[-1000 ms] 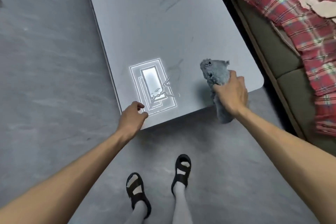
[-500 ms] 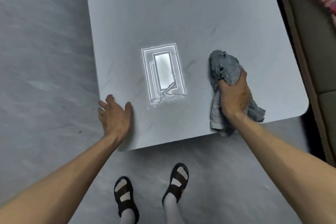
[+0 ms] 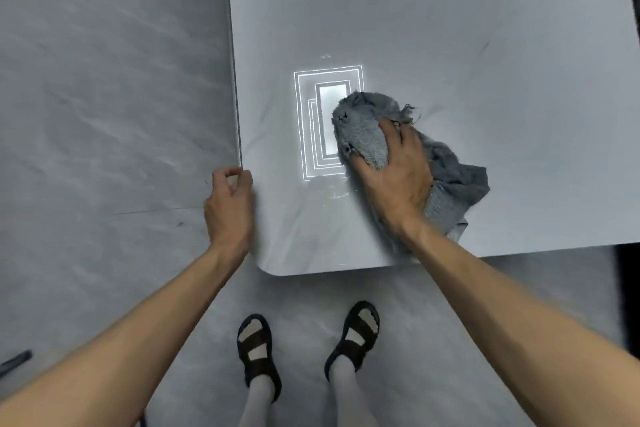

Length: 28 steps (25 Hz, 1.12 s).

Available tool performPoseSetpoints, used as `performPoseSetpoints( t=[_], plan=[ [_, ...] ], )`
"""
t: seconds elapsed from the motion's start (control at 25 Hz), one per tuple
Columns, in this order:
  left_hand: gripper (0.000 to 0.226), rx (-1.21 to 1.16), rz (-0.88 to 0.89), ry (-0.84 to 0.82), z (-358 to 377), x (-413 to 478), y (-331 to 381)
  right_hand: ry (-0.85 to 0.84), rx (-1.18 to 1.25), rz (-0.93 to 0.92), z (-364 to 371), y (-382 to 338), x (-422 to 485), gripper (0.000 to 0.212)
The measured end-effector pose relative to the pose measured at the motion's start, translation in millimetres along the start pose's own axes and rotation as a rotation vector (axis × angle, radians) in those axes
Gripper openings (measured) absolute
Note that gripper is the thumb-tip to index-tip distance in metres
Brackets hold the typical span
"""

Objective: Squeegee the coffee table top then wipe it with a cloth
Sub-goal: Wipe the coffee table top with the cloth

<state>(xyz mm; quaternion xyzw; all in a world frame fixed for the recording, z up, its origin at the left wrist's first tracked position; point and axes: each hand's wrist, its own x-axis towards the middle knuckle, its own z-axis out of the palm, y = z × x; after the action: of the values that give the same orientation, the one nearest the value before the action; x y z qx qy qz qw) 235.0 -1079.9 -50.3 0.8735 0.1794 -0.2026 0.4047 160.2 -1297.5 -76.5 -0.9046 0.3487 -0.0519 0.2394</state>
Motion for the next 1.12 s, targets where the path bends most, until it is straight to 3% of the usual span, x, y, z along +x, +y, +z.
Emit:
performPoseSetpoints(
  t=[0.12, 0.2, 0.32, 0.44, 0.56, 0.68, 0.76, 0.84, 1.0, 1.12],
  plan=[
    [0.011, -0.339, -0.142, -0.110, -13, 10, -5, -0.099, 0.010, -0.181, 25, -48, -32, 0.071],
    [0.009, -0.429, -0.153, -0.132, -20, 14, -8, -0.198, -0.011, -0.275, 43, -79, -58, 0.073],
    [0.022, -0.258, -0.096, -0.101, -29, 12, -15, -0.326, -0.075, -0.448, 54, -95, -83, 0.071],
    [0.044, 0.018, -0.043, -0.215, -33, 2, -24, -0.419, -0.162, -0.728, 50, -79, -95, 0.071],
    [0.053, 0.294, 0.165, -0.292, -27, -15, -27, -0.495, -0.249, -0.973, 35, -42, -105, 0.071],
    [0.058, 0.504, 0.371, -0.328, -13, -33, -22, -0.541, -0.298, -1.042, 8, 9, -99, 0.069],
    [0.059, 0.624, 0.474, -0.329, 1, -43, -16, -0.489, -0.287, -0.966, -17, 49, -85, 0.068],
    [0.060, 0.691, 0.533, -0.385, 20, -56, -6, -0.380, -0.273, -0.769, -47, 101, -65, 0.069],
    [0.059, 0.814, 0.680, -0.471, 78, -88, 23, -0.047, -0.216, -0.032, -107, 193, -35, 0.065],
    [0.056, 0.884, 0.730, -0.481, 118, -102, 42, 0.264, -0.138, 0.454, -101, 195, -14, 0.067]
  ],
)
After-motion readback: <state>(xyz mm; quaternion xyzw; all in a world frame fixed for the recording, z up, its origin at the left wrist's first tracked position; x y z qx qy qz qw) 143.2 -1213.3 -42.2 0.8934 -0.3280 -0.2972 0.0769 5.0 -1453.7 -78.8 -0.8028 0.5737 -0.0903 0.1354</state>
